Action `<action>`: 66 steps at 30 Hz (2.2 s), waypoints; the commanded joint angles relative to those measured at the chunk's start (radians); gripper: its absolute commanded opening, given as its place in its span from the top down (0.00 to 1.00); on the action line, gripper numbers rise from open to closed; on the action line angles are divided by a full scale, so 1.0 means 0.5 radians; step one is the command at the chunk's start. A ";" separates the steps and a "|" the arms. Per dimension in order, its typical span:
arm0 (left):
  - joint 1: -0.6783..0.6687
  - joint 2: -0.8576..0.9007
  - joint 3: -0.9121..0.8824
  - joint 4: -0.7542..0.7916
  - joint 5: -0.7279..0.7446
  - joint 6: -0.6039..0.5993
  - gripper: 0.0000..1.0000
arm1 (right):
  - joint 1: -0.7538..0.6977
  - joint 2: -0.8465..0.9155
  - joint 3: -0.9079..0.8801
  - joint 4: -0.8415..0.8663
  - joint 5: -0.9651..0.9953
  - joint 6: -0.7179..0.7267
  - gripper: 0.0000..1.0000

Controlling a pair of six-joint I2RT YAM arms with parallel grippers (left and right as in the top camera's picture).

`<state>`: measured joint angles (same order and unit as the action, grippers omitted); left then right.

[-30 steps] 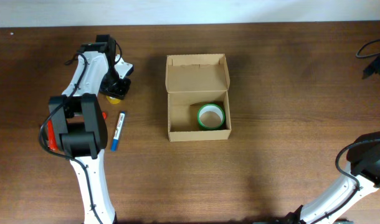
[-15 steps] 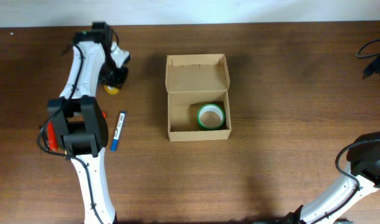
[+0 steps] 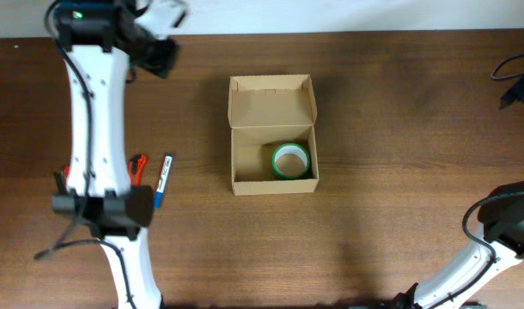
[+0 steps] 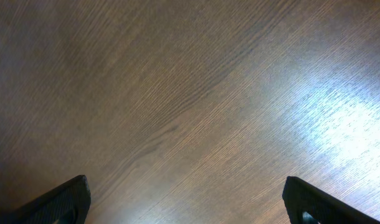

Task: Pack container
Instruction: 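Carry the yellow tape roll with the left gripper over the box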

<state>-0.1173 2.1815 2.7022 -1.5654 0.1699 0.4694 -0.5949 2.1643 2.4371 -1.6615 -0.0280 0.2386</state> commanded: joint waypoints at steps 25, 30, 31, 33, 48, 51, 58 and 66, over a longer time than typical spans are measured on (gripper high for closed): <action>-0.989 -0.099 -1.062 0.457 -0.236 0.215 0.98 | -0.002 -0.056 -0.005 0.001 0.011 0.003 0.00; -0.932 -0.099 -1.305 0.635 -0.267 0.153 0.98 | -0.002 -0.056 -0.005 0.001 0.011 0.002 0.01; -0.932 -0.099 -1.341 0.661 -0.267 0.152 0.98 | -0.002 -0.056 -0.005 0.001 0.011 0.002 0.01; -0.936 -0.099 -1.418 0.719 -0.268 0.143 0.98 | -0.002 -0.056 -0.005 0.001 0.011 0.003 0.01; -1.025 -0.084 -1.542 0.800 -0.266 0.063 0.98 | -0.002 -0.056 -0.005 0.001 0.011 0.002 0.01; -1.074 -0.057 -1.542 0.807 -0.267 0.047 0.99 | -0.002 -0.056 -0.005 0.001 0.011 0.002 0.01; -1.135 0.028 -1.543 0.806 -0.267 -0.003 0.99 | -0.002 -0.056 -0.005 0.001 0.011 0.002 0.01; -1.135 0.060 -1.552 0.813 -0.266 -0.025 0.98 | -0.002 -0.056 -0.005 0.001 0.011 0.003 0.01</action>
<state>-0.6861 2.2013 1.9400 -1.1629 0.0399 0.4725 -0.5949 2.1643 2.4374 -1.6615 -0.0280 0.2390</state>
